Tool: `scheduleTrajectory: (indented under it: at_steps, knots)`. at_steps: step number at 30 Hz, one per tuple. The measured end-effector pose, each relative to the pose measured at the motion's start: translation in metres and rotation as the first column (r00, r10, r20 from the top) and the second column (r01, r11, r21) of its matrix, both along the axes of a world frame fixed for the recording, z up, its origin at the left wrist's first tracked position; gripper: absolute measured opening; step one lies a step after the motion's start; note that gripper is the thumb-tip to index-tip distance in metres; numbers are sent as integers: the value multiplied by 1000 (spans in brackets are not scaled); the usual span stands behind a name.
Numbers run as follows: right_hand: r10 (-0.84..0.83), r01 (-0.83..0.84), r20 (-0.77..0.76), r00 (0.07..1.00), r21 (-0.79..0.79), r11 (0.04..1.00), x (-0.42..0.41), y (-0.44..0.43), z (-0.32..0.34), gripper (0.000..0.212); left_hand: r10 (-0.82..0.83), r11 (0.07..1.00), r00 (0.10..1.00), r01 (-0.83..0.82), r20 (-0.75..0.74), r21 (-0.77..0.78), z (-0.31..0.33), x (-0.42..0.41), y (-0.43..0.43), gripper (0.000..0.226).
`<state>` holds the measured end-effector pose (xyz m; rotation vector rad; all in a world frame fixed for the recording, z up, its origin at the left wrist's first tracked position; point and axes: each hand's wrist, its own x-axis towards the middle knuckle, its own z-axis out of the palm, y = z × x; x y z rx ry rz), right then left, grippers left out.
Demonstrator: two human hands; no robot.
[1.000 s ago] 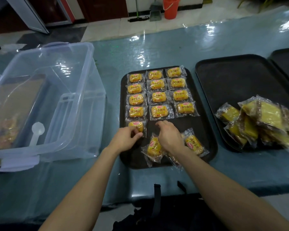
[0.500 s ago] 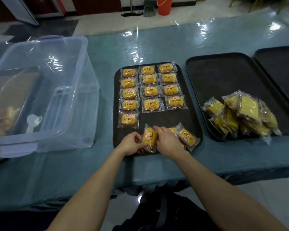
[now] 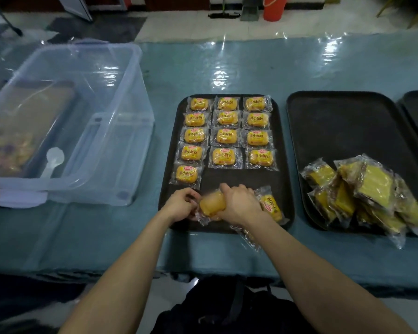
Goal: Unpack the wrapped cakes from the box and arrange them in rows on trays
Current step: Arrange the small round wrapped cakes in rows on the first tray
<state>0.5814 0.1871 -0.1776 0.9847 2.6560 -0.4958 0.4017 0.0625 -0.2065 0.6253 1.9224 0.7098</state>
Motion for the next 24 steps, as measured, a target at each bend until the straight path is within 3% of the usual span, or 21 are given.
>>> scheduleTrajectory:
  at_steps: [4,7,11,15,16,20,24]
  knots:
    - [66,-65,52,996,-19,998,-25,-10,6,81,-200,980,920,182,-336,-83,-4,-17,-7,30]
    - [75,-70,67,995,-79,994,-43,-24,4,61,-243,970,851,203,-465,-135,-1,-31,-10,33]
    - [46,-44,16,999,-83,996,-62,-44,-7,49,-245,969,741,200,-625,-144,-3,-52,-20,25]
    - [6,-5,-55,998,19,1000,-70,-54,-19,29,-217,971,740,229,-636,-66,-8,-66,-28,22]
    - [-9,12,-77,997,35,999,-71,-55,-20,27,-235,966,757,254,-609,-57,-8,-69,-30,28]
    - [-67,80,-140,988,88,993,-72,-57,-22,31,-388,913,771,395,-506,-99,-2,-78,-37,91]
    - [-91,105,-164,982,79,991,-68,-58,-23,30,-405,892,685,440,-606,-98,-3,-75,-35,91]
